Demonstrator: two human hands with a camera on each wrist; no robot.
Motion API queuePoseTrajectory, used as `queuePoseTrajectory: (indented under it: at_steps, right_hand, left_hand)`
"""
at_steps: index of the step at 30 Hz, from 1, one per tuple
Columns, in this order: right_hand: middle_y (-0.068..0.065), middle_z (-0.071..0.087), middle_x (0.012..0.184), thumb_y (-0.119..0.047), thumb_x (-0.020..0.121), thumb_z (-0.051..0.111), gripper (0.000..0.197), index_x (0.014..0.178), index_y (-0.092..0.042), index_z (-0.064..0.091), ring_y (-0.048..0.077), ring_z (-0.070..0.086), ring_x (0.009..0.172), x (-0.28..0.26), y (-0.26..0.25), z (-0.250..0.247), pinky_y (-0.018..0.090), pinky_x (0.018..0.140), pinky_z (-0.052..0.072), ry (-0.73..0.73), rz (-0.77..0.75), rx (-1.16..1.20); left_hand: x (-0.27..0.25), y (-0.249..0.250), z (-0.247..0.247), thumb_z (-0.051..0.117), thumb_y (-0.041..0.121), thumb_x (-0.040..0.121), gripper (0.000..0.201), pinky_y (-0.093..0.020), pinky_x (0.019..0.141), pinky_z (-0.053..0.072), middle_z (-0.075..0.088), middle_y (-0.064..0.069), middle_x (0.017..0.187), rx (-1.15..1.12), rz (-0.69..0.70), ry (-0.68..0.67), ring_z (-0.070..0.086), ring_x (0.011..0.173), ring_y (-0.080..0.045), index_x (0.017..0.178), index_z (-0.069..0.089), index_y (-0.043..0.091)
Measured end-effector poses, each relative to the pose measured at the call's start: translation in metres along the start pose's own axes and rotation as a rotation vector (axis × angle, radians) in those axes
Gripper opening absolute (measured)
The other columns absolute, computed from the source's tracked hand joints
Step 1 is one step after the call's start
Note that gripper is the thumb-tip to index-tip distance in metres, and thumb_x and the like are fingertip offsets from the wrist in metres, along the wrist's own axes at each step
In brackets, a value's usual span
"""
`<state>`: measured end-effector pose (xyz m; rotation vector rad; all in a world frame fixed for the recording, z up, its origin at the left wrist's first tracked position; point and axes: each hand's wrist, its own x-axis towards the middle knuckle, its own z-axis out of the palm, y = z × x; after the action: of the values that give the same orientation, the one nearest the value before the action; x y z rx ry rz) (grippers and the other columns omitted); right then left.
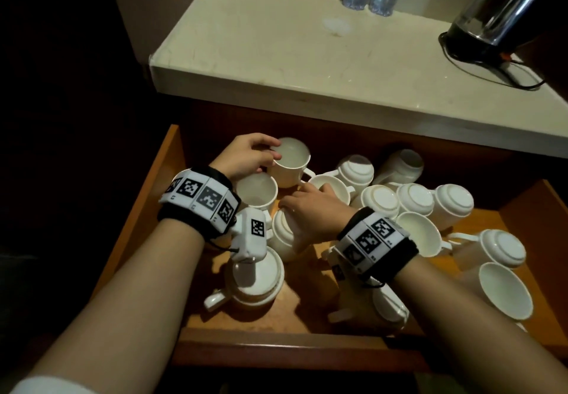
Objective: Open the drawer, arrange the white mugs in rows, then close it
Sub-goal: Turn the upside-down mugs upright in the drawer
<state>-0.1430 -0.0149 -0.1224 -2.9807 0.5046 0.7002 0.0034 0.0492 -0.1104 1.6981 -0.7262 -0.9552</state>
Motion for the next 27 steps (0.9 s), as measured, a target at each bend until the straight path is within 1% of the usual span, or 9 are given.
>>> queuePoseTrajectory:
  at_steps: [3, 6, 9, 12, 16, 18, 21, 24, 27]
  right_hand:
    - [0.0, 0.049, 0.132, -0.046, 0.067, 0.078, 0.081, 0.136, -0.024, 0.041, 0.023, 0.035, 0.125, -0.001, 0.006, -0.005, 0.043, 0.097, 0.037, -0.011, -0.019, 0.088]
    - [0.003, 0.051, 0.132, -0.039, 0.067, 0.081, 0.083, 0.138, -0.021, 0.041, 0.022, 0.042, 0.12, -0.007, 0.014, -0.013, 0.031, 0.096, 0.037, 0.025, -0.054, 0.25]
    - [-0.002, 0.052, 0.116, -0.036, 0.068, 0.081, 0.083, 0.139, -0.023, 0.041, 0.015, 0.045, 0.112, -0.02, 0.028, -0.024, 0.025, 0.088, 0.037, 0.087, -0.052, 0.42]
    - [-0.008, 0.054, 0.123, -0.03, 0.068, 0.082, 0.076, 0.135, -0.021, 0.047, 0.007, 0.047, 0.115, -0.034, 0.048, -0.033, 0.017, 0.089, 0.04, 0.171, -0.051, 0.699]
    - [-0.003, 0.062, 0.116, -0.018, 0.062, 0.084, 0.066, 0.122, -0.019, 0.056, 0.013, 0.057, 0.113, -0.043, 0.079, -0.031, 0.03, 0.094, 0.05, 0.311, -0.023, 1.233]
    - [0.0, 0.065, 0.108, -0.009, 0.064, 0.077, 0.054, 0.114, -0.018, 0.058, 0.016, 0.062, 0.104, -0.044, 0.086, -0.029, 0.03, 0.084, 0.056, 0.412, -0.018, 1.541]
    - [0.002, 0.062, 0.103, 0.005, 0.081, 0.06, 0.04, 0.118, -0.009, 0.052, 0.017, 0.061, 0.097, -0.042, 0.089, -0.029, 0.031, 0.074, 0.059, 0.524, -0.015, 1.846]
    - [0.005, 0.059, 0.107, 0.001, 0.081, 0.061, 0.038, 0.117, -0.009, 0.052, 0.02, 0.06, 0.1, -0.038, 0.086, -0.027, 0.03, 0.068, 0.06, 0.534, -0.03, 1.97]
    - [0.006, 0.059, 0.107, 0.001, 0.081, 0.058, 0.038, 0.117, -0.009, 0.051, 0.021, 0.06, 0.101, -0.032, 0.078, -0.023, 0.031, 0.072, 0.061, 0.493, -0.083, 1.994]
  left_hand:
    - [0.0, 0.0, 0.001, 0.056, 0.0, 0.087, 0.035, -0.019, 0.073, 0.043, 0.063, -0.007, 0.099, 0.011, -0.005, -0.012, 0.059, 0.082, -0.011, 0.12, 0.058, 0.011]
    - [0.003, -0.003, 0.003, 0.054, 0.006, 0.09, 0.03, -0.018, 0.069, 0.042, 0.065, 0.0, 0.09, 0.007, -0.024, 0.004, 0.058, 0.076, -0.006, 0.118, 0.059, 0.014]
    - [0.006, -0.005, 0.005, 0.049, 0.012, 0.094, 0.018, -0.016, 0.063, 0.04, 0.064, 0.005, 0.083, 0.003, -0.041, 0.004, 0.058, 0.072, -0.006, 0.107, 0.06, 0.019]
    - [0.005, -0.005, 0.005, 0.045, 0.026, 0.098, 0.017, -0.017, 0.062, 0.04, 0.064, 0.003, 0.082, -0.036, -0.042, -0.009, 0.058, 0.069, -0.008, 0.097, 0.06, 0.019]
    - [0.005, -0.004, 0.004, 0.035, 0.043, 0.099, 0.038, -0.022, 0.063, 0.042, 0.065, -0.002, 0.078, -0.149, -0.049, 0.027, 0.06, 0.06, -0.008, 0.092, 0.062, 0.017]
    - [0.003, -0.001, 0.006, 0.028, 0.052, 0.098, 0.048, -0.024, 0.065, 0.043, 0.067, 0.001, 0.075, -0.168, -0.044, 0.021, 0.062, 0.065, -0.009, 0.09, 0.063, 0.02]
    - [-0.003, 0.006, 0.011, 0.021, 0.059, 0.093, 0.055, -0.028, 0.081, 0.048, 0.069, -0.003, 0.098, -0.152, 0.002, -0.061, 0.066, 0.089, -0.015, 0.103, 0.061, 0.023]
    - [-0.011, 0.008, 0.015, 0.047, 0.051, 0.084, 0.051, -0.034, 0.097, 0.047, 0.064, -0.004, 0.116, -0.109, 0.059, -0.139, 0.064, 0.104, -0.016, 0.125, 0.051, 0.021]
    - [-0.013, 0.007, 0.019, 0.062, 0.018, 0.081, 0.054, -0.021, 0.085, 0.054, 0.064, 0.004, 0.109, -0.139, 0.118, -0.177, 0.065, 0.096, -0.004, 0.132, 0.044, 0.019]
